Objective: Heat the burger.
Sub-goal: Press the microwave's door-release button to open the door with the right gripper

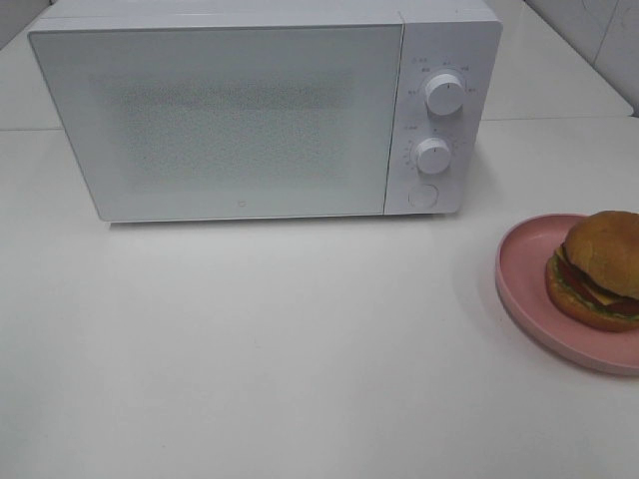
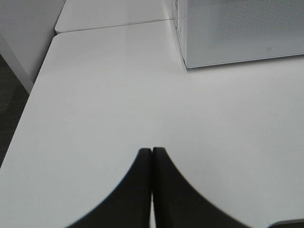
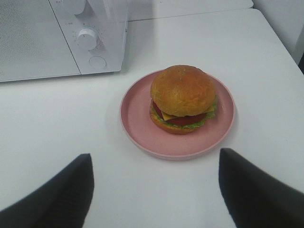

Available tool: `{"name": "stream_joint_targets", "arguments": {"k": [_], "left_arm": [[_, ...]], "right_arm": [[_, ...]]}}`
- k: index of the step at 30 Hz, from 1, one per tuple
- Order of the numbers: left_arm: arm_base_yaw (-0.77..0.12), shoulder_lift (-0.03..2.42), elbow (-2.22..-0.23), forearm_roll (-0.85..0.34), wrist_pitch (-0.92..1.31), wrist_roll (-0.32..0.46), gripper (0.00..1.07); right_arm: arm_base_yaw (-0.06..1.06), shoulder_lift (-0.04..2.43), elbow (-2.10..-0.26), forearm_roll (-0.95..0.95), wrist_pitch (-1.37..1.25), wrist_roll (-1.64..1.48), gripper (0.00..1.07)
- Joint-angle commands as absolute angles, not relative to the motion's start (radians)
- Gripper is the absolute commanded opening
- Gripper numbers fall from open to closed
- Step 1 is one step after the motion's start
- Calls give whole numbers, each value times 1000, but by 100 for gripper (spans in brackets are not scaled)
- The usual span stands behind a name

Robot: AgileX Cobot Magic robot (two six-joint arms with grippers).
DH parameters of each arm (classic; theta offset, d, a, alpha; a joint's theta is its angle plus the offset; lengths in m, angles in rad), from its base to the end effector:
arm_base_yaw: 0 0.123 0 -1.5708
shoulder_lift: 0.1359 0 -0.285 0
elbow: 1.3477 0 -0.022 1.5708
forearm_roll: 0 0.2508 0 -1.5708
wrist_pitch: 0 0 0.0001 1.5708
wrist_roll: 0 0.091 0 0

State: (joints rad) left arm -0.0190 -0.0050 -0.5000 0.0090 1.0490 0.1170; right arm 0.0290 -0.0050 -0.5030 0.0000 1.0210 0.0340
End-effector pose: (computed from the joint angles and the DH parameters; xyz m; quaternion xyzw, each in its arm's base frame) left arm -0.0051 0.0008 0.2782 0.0575 0.8469 0.0304 0.5278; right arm -0.0044 -0.0001 0.2814 0.0021 0.8405 0.0171 0.5415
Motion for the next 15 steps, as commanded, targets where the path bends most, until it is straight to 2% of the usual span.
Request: {"name": "stream_joint_targets", "arguments": {"k": [1, 11, 15], "left_arm": [[-21, -27, -496, 0, 1034, 117, 0], [-21, -27, -496, 0, 1034, 117, 0], [-21, -27, -496, 0, 1034, 117, 0]], "right_arm": [[22, -30, -508, -7, 991, 22, 70], [22, 165, -527, -10, 902, 18, 69], [22, 281, -527, -7, 779, 15, 68]]}}
